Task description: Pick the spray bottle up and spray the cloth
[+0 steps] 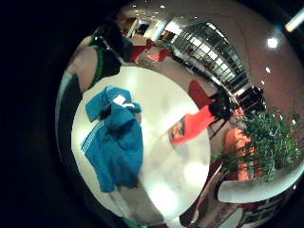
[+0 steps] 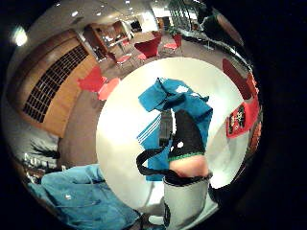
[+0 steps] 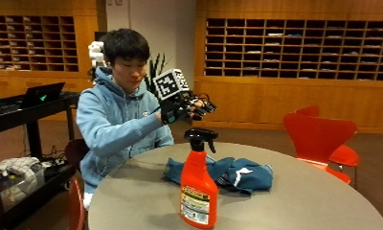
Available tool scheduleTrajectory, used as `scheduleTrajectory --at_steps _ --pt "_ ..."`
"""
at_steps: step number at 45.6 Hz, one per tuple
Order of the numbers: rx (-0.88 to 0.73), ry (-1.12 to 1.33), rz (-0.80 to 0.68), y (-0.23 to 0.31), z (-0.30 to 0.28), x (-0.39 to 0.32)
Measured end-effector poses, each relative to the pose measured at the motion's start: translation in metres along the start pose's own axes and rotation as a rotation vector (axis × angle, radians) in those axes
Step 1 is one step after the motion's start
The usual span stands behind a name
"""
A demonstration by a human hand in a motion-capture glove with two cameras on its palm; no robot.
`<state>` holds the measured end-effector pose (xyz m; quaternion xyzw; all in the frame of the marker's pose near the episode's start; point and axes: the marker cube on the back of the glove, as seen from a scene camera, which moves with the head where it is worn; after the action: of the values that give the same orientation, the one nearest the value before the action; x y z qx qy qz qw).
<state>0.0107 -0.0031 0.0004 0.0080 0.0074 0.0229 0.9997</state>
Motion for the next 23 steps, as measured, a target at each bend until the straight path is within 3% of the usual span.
scheduleTrajectory --at_steps 23 --pt "0.190 -0.028 0.172 0.029 -0.034 0.042"
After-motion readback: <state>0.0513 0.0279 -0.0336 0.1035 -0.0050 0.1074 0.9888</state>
